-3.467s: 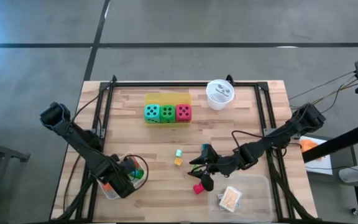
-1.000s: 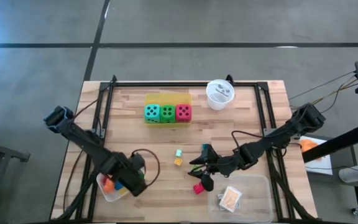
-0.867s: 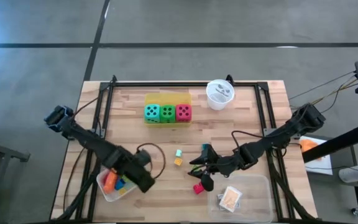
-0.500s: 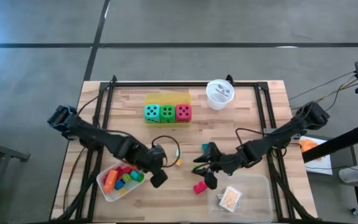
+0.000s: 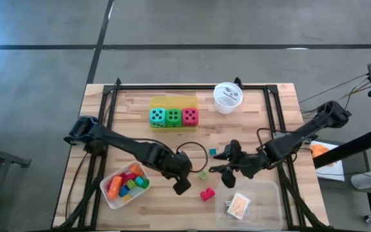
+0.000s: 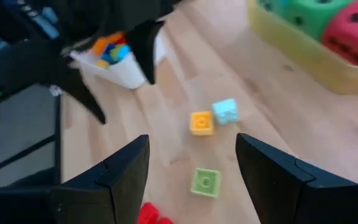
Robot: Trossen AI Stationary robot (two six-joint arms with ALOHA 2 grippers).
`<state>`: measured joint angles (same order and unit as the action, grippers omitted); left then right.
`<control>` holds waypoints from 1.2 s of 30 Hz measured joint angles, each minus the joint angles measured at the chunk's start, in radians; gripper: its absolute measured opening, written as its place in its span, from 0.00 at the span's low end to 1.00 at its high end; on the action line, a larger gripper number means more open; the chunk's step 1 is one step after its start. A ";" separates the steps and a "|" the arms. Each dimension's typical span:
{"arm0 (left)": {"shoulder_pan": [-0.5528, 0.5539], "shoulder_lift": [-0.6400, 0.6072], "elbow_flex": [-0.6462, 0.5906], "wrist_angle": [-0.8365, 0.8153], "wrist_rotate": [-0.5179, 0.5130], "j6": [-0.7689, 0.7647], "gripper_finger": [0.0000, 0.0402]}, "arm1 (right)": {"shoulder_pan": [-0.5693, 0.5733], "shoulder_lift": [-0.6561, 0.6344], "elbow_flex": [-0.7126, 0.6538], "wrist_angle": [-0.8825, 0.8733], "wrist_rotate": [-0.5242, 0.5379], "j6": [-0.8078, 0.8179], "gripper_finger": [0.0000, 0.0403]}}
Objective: Pick & Place Toys
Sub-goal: Put the yellow game piece into the white bin
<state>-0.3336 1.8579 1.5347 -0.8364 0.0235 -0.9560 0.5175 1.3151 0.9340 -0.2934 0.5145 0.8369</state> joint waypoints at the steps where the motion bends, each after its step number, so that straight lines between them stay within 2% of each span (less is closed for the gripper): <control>1: 0.004 0.018 0.010 0.000 0.000 0.004 0.94 | 0.000 -0.016 0.000 -0.033 0.011 0.014 0.58; 6: 0.029 0.097 0.031 0.006 0.003 0.015 0.94 | 0.004 -0.061 -0.003 -0.140 0.021 0.051 0.58; 10: 0.061 0.148 0.032 0.003 0.003 0.006 0.94 | 0.004 -0.061 -0.005 -0.154 0.039 0.053 0.58; 16: 0.110 0.210 0.031 -0.014 -0.056 -0.048 0.94 | 0.008 -0.029 -0.007 -0.160 0.048 0.039 0.58; 27: 0.144 0.223 0.031 -0.051 -0.163 -0.074 0.94 | 0.011 -0.033 -0.008 -0.178 0.065 -0.003 0.58; 36: 0.135 0.223 -0.037 -0.030 -0.166 -0.157 0.94 | 0.022 -0.029 -0.008 -0.179 0.065 0.001 0.58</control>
<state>-0.1986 2.0808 1.4974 -0.8668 -0.1429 -1.1127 0.5395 1.2864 0.9264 -0.4721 0.5793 0.8375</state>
